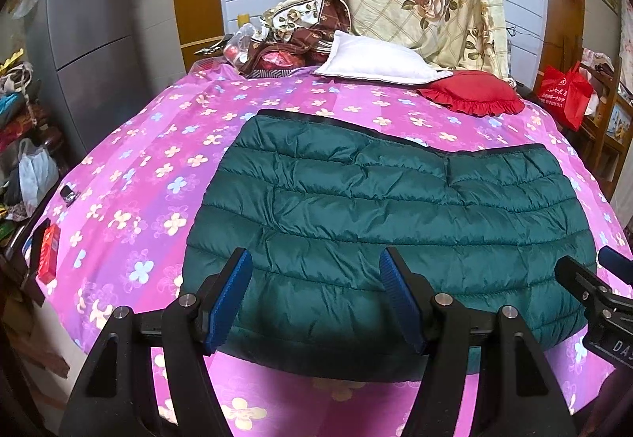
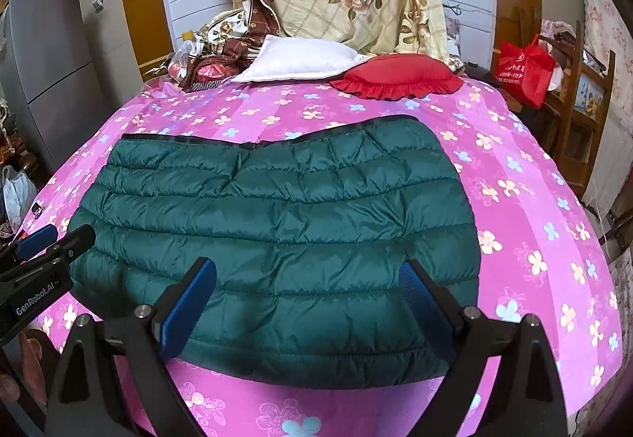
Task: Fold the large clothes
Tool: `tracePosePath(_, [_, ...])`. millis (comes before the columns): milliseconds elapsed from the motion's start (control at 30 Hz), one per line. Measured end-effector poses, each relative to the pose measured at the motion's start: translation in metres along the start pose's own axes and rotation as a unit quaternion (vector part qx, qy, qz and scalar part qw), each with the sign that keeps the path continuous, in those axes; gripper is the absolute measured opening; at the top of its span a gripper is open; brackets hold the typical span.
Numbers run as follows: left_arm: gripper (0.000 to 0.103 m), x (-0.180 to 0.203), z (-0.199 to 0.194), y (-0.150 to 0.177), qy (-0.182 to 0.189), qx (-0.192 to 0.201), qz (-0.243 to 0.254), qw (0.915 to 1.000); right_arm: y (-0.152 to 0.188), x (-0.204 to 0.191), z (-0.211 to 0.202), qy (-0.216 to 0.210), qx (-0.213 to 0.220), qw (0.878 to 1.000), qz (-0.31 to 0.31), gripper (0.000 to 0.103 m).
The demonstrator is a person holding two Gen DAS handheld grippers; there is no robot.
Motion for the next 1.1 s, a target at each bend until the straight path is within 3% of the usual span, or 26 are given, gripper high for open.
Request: tracePosePath(1100, [0.044,0.009,0.008,0.006,0.003,-0.007,0.009,0.9999,0.006,0.001,0.015,-0.015,-0.022,1.000,0.008,0.096])
Point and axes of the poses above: each gripper's, at about its wrist camera, not at the fingertips, and z roughly the way its jaws point, x to its right, y to its underside, the point moved 8 cm from there along z, roughly the way its jaws point, and after that the axes turned 11 degrees about -x, right-handed, at the moved point
